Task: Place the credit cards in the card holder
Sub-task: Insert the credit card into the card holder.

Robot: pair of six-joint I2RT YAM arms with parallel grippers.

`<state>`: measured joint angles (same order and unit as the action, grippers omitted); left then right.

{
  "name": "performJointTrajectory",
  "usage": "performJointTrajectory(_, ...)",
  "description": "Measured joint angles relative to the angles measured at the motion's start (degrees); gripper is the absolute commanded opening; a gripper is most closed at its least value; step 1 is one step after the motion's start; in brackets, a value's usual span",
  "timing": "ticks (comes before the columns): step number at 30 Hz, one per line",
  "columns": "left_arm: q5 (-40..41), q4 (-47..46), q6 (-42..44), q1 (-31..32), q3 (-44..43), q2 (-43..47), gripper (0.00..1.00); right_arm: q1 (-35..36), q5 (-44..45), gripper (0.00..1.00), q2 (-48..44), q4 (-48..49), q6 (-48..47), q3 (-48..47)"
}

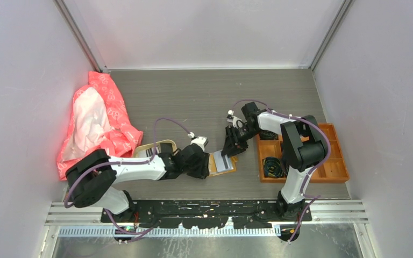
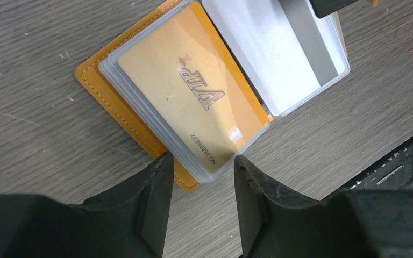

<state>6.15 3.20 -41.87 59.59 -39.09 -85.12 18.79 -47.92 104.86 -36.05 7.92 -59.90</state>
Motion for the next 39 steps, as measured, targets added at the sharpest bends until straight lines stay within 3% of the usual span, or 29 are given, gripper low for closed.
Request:
performJointTrajectory(18,-1.22,4.22,0.59,-0.7,1.62,12.66,0.55,0.0,-0.02,0.45,0.0,-0.02,-0.22,0.0)
performJointTrajectory(32,-4.9,0.76,0.39,-2.89,2.08,12.66,0.54,-0.15,0.0,0.45,0.0,-0.28,-1.16,-0.02)
performJointTrajectory(39,-4.92,0.48,0.33,-3.67,2.08,8.15,0.54,-0.15,0.0,0.45,0.0,-0.37,-1.75,-0.02)
